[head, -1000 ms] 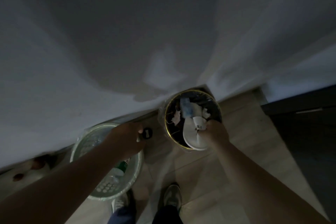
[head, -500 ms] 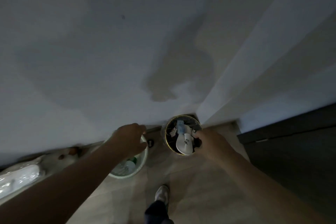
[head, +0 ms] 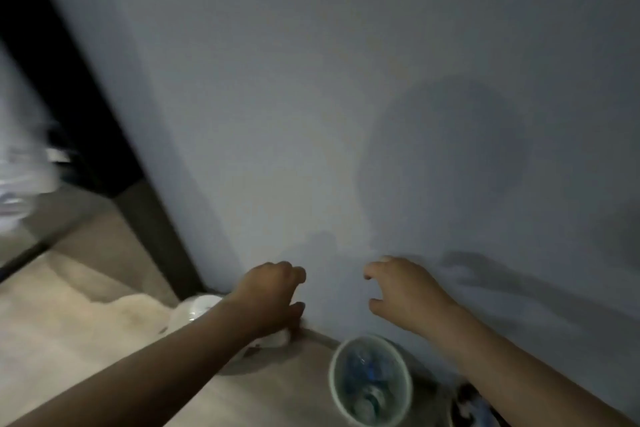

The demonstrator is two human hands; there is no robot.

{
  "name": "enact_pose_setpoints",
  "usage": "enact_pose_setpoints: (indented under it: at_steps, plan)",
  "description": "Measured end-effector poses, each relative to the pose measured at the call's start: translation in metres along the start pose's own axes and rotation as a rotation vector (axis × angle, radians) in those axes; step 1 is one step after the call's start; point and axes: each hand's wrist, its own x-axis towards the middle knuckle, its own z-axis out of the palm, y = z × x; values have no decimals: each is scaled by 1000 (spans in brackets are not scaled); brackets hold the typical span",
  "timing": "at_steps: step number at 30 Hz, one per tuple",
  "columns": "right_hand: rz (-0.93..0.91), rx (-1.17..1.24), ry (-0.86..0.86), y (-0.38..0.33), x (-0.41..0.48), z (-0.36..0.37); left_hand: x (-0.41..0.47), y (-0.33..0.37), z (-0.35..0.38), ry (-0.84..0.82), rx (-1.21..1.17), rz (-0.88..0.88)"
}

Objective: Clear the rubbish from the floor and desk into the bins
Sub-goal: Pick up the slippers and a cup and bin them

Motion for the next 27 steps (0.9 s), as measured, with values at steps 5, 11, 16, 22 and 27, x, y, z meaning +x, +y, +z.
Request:
enact_pose_setpoints:
  at_steps: [5,11,16,22,27]
  plan:
    - [-297,42,69,-188,41,-30,-155,-126,-44,135,-53,-300]
    - [-606,74,121,-389,62,-42,-313,-222,-69,294,-102,-570]
    - [-824,8,115,-507,82,-43,-398,-280,-70,377,-125,-773]
    - [-1023,-25,82,-618,128,-27,-458,-352,-64,426,-128,-996]
    - [-1167,-18,81,-698,178,-29,-479,-418,-75,452,-94,-1139]
